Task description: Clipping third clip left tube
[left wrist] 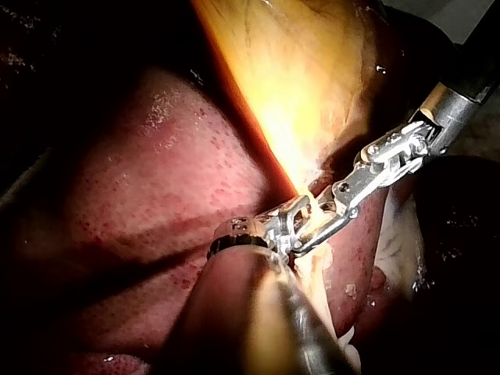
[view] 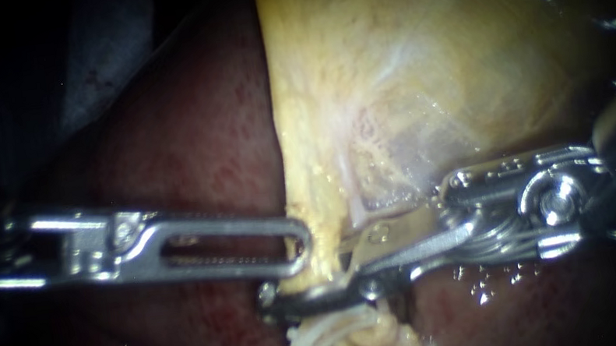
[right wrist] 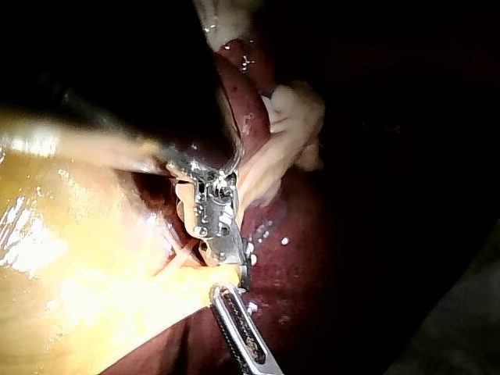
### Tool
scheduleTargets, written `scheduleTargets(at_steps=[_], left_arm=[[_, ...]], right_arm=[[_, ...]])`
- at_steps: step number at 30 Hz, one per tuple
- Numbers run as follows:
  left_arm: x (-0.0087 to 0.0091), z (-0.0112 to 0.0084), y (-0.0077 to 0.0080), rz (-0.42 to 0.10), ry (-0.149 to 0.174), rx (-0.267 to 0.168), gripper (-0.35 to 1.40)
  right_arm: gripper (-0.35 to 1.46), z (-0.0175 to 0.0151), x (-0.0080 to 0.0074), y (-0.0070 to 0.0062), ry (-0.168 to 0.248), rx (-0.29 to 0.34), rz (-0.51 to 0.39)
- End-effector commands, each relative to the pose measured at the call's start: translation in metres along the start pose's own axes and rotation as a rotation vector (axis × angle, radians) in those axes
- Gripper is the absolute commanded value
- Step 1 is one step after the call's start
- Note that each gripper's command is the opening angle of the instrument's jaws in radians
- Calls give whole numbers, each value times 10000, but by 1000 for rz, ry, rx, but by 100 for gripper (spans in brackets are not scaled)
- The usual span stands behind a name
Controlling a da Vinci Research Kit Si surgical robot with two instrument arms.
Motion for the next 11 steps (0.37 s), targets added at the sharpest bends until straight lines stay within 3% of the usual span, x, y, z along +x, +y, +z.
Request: scheduleTargets(at_steps=[1,11], left_arm=[[0,0,0,0,0,0,-35],[0,2,0,0,-1,-1,-35]], right_arm=[[-35,1,0,0,1,0,4],[-35,1,-1,0,1,0,3]])
